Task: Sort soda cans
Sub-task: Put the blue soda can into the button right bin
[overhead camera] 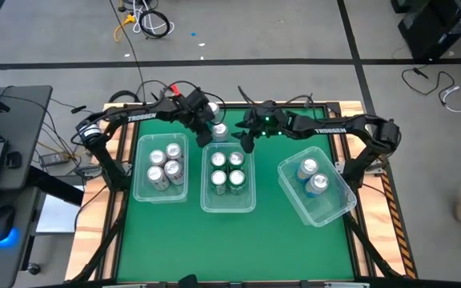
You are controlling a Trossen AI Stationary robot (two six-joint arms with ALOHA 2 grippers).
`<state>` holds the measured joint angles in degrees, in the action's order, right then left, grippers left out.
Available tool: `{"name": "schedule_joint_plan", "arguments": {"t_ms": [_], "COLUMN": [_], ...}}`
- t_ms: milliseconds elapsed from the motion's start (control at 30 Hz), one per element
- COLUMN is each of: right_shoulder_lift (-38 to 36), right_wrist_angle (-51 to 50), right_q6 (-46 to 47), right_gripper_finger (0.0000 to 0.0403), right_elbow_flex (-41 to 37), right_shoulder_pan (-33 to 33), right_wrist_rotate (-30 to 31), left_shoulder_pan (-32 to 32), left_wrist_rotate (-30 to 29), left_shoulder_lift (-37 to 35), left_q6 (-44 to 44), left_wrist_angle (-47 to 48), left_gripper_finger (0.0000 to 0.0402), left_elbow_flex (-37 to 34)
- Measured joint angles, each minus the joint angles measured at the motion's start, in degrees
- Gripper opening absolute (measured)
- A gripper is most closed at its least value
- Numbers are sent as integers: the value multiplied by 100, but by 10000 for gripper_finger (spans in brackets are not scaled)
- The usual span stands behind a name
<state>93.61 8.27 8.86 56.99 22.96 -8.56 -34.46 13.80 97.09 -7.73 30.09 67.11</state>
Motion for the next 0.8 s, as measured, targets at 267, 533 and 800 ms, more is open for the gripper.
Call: {"name": "schedule_joint_plan", "arguments": {"t_ms": [267, 533, 800], "right_shoulder_lift": [139, 383, 389], "right_wrist_angle": [235, 364, 402], "right_q6": [-309, -424, -395], "right_gripper_finger": [272, 296, 294], "right_elbow_flex": [-4, -1, -2], "right_shoulder_pan": [-33, 79, 92], "right_wrist_rotate": [-53, -1, 96], "left_shoulder_pan": [112, 172, 164], "left_wrist_rotate": [49, 92, 76], "left_shoulder_lift": [52, 58, 58], "left_q6": [105, 227, 249], "left_wrist_angle": [-666, -893, -565], "left_gripper_finger": [0, 0, 0], "left_elbow_flex": [0, 0, 7]}}
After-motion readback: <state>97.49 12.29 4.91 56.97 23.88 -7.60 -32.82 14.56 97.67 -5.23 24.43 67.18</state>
